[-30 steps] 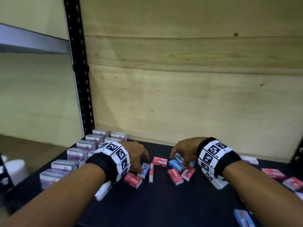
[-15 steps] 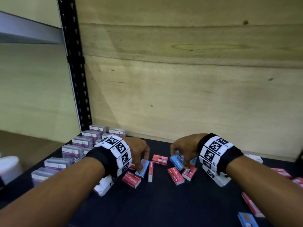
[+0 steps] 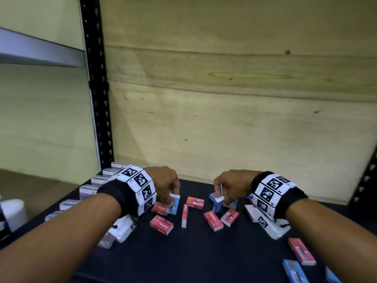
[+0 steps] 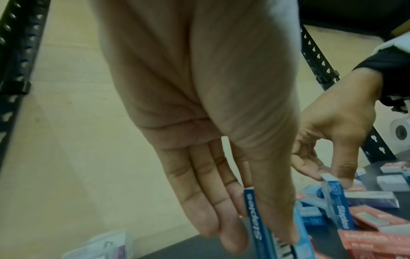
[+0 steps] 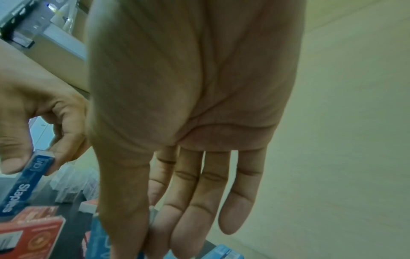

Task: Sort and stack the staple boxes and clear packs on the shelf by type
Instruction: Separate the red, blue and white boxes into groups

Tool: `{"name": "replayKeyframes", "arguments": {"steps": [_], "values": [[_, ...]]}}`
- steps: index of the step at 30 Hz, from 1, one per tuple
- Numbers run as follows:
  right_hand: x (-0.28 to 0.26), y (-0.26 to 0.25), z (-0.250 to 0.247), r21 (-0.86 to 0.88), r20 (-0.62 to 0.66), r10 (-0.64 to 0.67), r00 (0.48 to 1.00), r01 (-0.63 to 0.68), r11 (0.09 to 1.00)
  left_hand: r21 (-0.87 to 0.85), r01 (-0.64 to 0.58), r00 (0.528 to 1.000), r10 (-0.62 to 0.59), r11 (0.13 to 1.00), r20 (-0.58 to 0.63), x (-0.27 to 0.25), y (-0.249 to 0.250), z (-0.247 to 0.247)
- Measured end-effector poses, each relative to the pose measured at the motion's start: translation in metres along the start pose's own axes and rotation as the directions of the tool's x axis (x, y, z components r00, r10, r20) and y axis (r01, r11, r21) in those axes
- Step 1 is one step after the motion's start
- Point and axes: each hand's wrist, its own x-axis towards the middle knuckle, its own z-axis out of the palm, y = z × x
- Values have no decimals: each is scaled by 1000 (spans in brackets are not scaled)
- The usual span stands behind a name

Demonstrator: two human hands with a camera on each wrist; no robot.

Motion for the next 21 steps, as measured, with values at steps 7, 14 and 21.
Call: {"name": "replayKeyframes", "arguments": {"steps": [7, 14, 21], "values": [[-50, 16, -4, 78, -59, 60, 996, -55, 995, -5, -87, 994, 86, 996, -68, -21, 37, -16], [-126, 57, 16, 230, -40, 171, 985, -157, 960, -5, -251, 963, 251, 968, 102, -9, 120, 18], [-184, 92, 45, 291, 122, 269, 955, -293, 911, -156, -301, 906, 333, 941, 261, 14, 179, 54]]}}
